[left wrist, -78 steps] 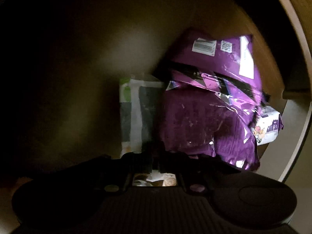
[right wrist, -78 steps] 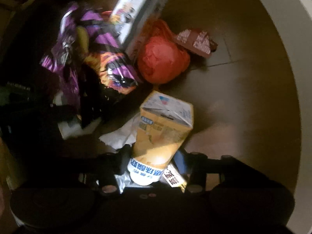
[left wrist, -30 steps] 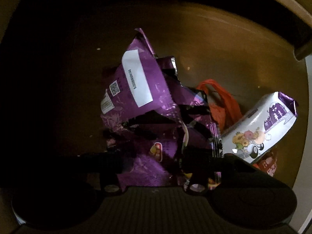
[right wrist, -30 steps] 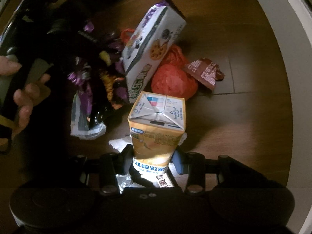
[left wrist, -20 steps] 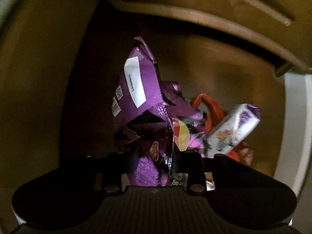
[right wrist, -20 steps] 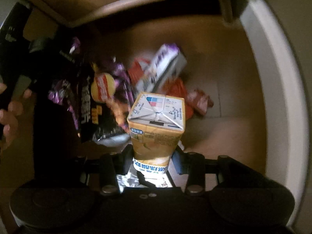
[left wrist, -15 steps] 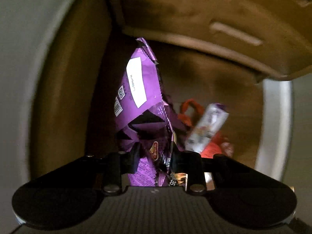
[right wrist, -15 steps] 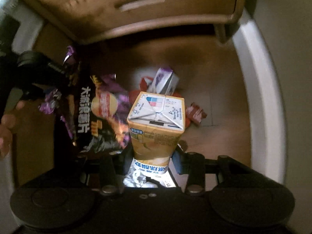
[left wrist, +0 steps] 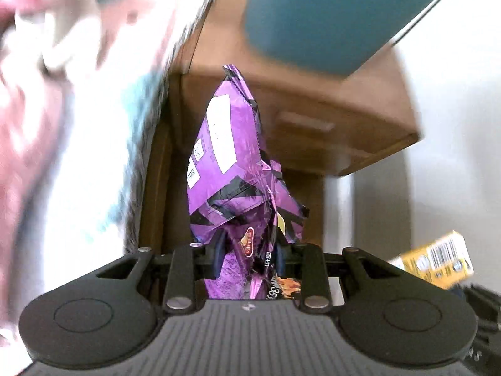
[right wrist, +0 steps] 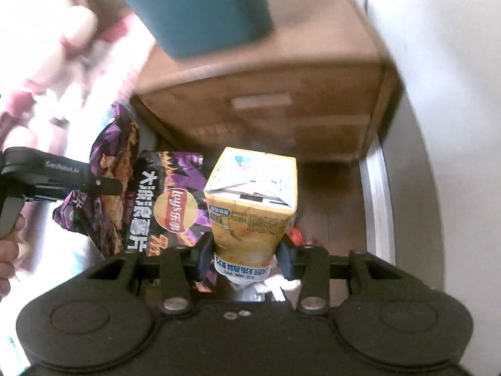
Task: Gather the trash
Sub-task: 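Lift purple chip bag and yellow carton up over the teal bin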
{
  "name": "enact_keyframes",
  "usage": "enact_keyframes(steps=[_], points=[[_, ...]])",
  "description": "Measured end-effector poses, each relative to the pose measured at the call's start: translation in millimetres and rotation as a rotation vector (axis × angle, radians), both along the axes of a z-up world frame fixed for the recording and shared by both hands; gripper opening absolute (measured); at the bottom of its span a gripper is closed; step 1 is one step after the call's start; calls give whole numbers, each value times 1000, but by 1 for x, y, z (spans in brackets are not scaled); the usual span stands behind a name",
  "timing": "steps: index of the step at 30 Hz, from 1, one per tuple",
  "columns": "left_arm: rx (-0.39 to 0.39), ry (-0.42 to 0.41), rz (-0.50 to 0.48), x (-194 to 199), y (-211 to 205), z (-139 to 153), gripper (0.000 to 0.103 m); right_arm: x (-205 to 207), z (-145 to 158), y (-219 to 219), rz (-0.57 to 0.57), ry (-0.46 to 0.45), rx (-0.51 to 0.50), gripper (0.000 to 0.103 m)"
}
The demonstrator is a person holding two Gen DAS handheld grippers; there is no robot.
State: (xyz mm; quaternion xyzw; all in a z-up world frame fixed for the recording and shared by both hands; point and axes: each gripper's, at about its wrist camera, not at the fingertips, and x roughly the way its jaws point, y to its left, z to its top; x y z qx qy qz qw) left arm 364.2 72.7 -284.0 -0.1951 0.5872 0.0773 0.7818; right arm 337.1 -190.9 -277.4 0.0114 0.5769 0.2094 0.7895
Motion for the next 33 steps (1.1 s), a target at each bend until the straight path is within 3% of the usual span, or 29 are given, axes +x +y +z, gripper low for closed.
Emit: enact_keyframes(steps=[7,14,19,24,33], points=[[9,-203,-76,1,15,147,29,2,131,30,47,-160,0,41],[52,-384,-151,2,24,255,29,12,228,52,48,-310,7,41],[96,-511,-158,22,26,309,29,33,279,56,39,-419,15,41],[157,-628,-138,63,18,349,29,79,310,58,42,-504,24,41],[267,-649,-10,178,-6,365,28,189,306,66,121,-523,40,41]])
